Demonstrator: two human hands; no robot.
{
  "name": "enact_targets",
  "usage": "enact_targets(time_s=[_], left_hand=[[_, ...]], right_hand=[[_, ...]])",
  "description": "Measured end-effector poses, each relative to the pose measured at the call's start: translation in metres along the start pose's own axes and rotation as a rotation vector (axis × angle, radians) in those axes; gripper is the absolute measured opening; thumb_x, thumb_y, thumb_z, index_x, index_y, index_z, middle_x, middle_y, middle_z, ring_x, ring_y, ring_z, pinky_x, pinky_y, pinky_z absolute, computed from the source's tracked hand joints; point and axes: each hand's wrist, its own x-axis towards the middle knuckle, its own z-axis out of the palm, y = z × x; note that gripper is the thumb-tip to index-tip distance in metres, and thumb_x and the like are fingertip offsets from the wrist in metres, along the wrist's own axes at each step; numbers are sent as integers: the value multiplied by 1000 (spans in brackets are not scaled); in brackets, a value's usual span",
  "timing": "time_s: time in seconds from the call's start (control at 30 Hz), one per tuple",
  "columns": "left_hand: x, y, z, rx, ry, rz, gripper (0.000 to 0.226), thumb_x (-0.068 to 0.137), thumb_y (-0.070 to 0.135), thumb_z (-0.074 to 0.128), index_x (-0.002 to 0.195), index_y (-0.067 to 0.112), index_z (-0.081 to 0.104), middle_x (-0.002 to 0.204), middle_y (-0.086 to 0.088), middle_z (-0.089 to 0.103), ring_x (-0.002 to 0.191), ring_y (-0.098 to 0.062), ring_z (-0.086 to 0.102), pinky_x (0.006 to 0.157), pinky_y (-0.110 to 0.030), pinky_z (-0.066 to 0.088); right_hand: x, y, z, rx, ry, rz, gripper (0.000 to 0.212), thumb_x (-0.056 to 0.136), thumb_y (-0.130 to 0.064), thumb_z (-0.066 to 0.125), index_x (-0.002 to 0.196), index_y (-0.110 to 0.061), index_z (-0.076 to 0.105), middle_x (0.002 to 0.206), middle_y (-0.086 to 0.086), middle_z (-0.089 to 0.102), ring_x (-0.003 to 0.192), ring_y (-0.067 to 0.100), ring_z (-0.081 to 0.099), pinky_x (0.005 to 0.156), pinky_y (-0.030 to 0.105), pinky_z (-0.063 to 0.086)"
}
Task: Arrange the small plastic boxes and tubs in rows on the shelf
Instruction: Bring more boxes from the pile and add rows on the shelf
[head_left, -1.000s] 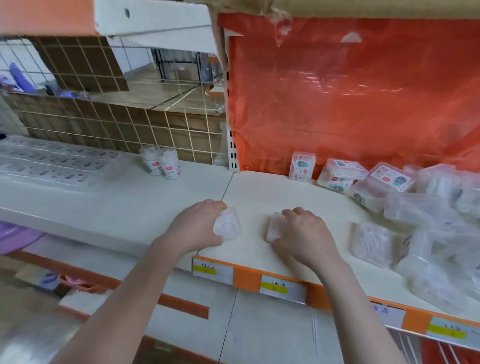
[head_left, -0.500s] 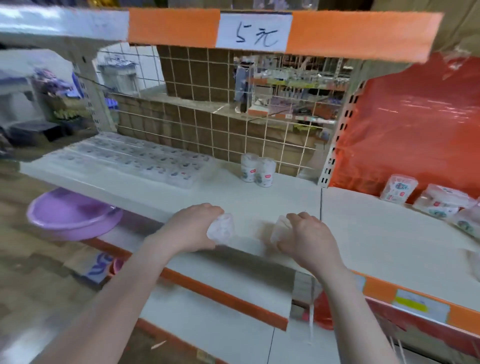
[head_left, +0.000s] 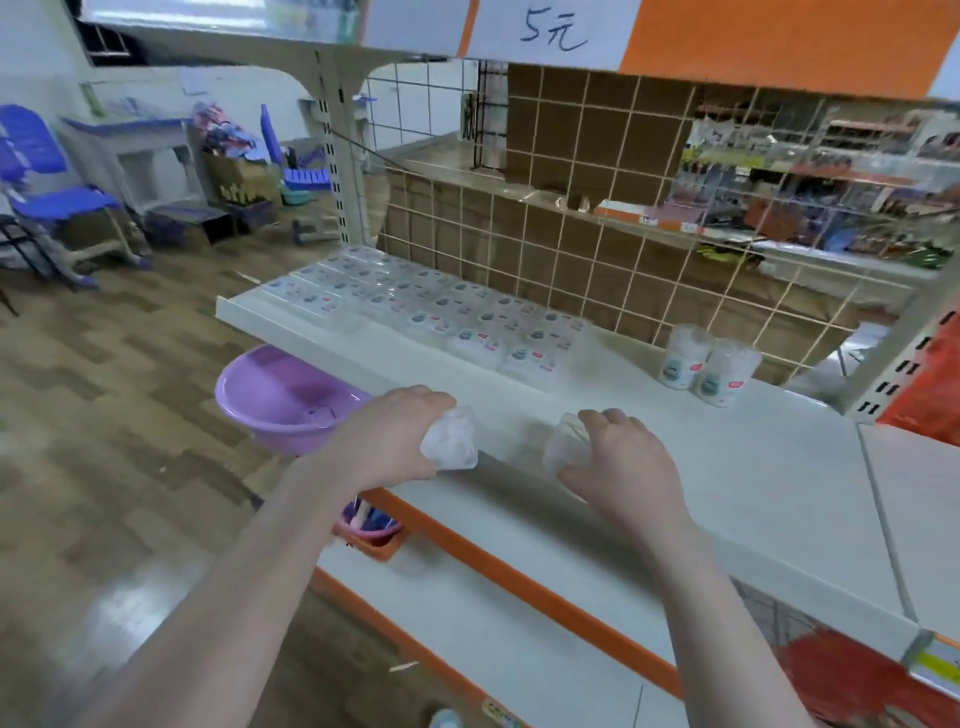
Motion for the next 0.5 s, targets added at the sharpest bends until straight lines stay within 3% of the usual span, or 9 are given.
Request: enact_targets(time_s=[0.2, 0.5], left_hand=[[34, -72, -7, 18, 21, -48, 68, 76, 25, 69, 137, 22, 40, 130, 2, 50, 118, -17, 47, 93, -31, 43], [88, -193, -40, 31, 32, -154, 75, 76, 19, 70, 143, 22, 36, 138, 1, 45, 126, -17, 42, 96, -30, 38]], right_hand=[[64, -50, 25, 60, 25, -22, 41, 79, -34, 56, 116, -15, 53, 108, 5, 55, 105, 25, 50, 83, 30, 39], [177, -133, 39, 90, 6, -27, 48, 79, -31, 57, 123, -15, 51, 120, 7, 56, 111, 26, 50, 84, 31, 41]])
